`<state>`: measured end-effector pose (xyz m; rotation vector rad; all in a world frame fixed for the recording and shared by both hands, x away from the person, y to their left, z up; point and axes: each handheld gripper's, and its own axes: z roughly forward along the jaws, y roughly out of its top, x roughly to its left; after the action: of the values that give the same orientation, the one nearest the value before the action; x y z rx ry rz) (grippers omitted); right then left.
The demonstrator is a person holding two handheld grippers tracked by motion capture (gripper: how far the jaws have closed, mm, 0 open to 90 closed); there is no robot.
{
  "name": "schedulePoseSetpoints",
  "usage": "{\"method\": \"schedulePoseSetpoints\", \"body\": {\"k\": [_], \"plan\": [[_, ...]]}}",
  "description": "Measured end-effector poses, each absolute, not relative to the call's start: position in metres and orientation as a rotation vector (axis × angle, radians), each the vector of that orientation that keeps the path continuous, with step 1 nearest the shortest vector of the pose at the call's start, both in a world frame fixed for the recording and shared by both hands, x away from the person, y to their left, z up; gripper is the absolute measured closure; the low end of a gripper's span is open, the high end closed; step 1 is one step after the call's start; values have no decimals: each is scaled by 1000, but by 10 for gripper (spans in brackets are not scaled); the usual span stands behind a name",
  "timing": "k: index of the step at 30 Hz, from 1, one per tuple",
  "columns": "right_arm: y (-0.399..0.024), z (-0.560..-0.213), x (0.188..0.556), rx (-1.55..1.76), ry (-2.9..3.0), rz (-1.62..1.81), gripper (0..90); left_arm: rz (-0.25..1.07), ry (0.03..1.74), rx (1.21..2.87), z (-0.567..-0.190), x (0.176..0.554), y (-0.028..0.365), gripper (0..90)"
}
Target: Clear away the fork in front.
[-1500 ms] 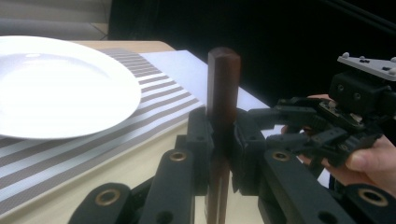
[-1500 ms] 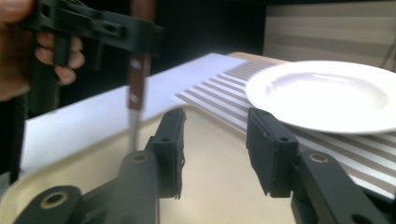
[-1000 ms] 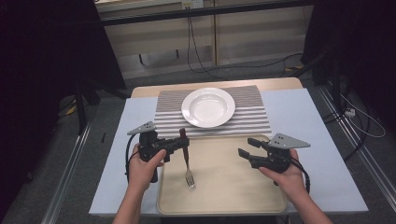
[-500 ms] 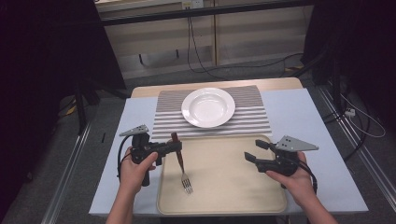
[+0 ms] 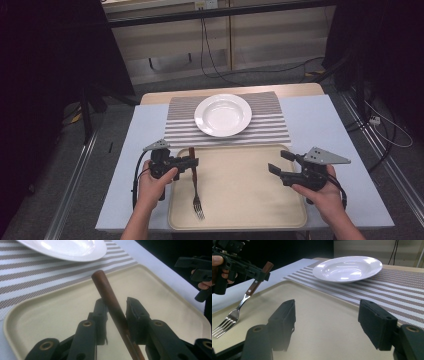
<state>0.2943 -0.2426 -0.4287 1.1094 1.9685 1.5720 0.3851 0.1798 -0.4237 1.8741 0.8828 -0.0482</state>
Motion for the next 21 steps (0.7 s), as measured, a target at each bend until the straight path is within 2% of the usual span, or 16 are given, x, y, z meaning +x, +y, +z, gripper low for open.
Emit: {"method": "schedulePoseSetpoints", "body": {"k": [21], "plan": [[-244, -434, 295, 1104, 1987, 1559, 299, -37, 976, 1888, -445, 391, 195, 657]]}}
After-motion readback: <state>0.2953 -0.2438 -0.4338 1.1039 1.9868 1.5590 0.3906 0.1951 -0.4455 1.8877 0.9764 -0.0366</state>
